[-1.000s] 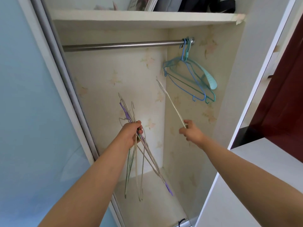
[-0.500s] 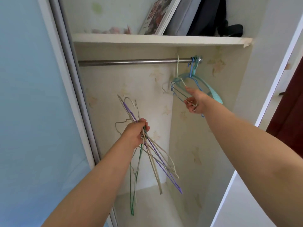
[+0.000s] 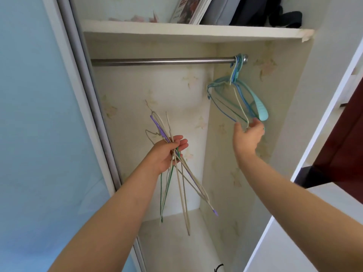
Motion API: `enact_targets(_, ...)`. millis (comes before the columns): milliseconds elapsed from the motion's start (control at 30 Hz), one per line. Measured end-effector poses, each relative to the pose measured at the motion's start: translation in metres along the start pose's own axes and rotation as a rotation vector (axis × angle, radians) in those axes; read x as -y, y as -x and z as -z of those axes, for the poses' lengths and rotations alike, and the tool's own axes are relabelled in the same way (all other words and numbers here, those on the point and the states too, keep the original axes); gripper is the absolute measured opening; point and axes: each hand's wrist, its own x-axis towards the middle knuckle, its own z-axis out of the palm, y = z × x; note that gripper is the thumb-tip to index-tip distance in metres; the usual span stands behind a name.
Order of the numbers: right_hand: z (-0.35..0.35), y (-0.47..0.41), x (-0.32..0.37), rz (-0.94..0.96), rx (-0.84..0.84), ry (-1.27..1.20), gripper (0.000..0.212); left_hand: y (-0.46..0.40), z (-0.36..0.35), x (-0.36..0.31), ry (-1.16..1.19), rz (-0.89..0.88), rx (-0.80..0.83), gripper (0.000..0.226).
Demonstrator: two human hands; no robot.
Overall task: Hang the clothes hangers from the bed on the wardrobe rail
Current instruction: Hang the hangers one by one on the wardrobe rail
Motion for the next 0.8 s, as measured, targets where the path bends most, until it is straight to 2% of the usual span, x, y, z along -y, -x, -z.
enact_targets(33, 0.001, 0.018, -0.007, 0.089, 0.077, 0.007, 0.043, 0.0, 0.0, 0.002, 0.013, 0.005, 0.009, 0.019)
enact_targets(67, 0.002, 0.037, -0.009, 0.124, 0.231, 0.031, 0.032, 0.0, 0.0, 0.004, 0.031, 0.009, 0.018, 0.019)
enact_targets(133, 0.002, 0.066, -0.01, 0.061, 0.706, 0.169, 0.023, 0.001, -0.001, 0.009, 0.066, 0.019, 0.034, 0.019)
enact_targets(200, 0.002, 0.085, -0.011, 0.022, 1.067, 0.356, 0.045, 0.001, 0.0, 0.014, 0.098, 0.033, 0.048, 0.02)
enact_targets(267, 0.004, 0.1, -0.014, 0.038, 1.197, 0.422, 0.058, 0.001, 0.004, 0.02, 0.132, 0.055, 0.055, 0.021)
enact_targets(333, 0.007, 0.11, -0.016, 0.0, 1.227, 0.403, 0.053, 0.001, 0.008, 0.026, 0.166, 0.082, 0.056, 0.02)
enact_targets(400, 0.007, 0.119, -0.016, 0.013, 1.21, 0.423, 0.059, 0.003, 0.01, 0.032, 0.184, 0.09, 0.063, 0.02)
enact_targets(500, 0.007, 0.136, -0.014, 0.059, 1.058, 0.378, 0.075, 0.006, 0.006, 0.037, 0.176, 0.036, 0.068, 0.028)
enact_targets(600, 0.007, 0.153, -0.005, 0.05, 0.932, 0.323, 0.079, 0.007, 0.0, 0.042, 0.158, 0.017, 0.047, 0.032)
enact_targets(700, 0.006, 0.161, -0.003, 0.257, 0.891, 0.633, 0.08, 0.004, -0.001, 0.049, 0.155, 0.007, 0.045, 0.025)
enact_targets(800, 0.011, 0.158, -0.014, 0.313, 0.874, 0.892, 0.059, -0.002, 0.001, 0.054, 0.163, -0.049, -0.052, 0.024)
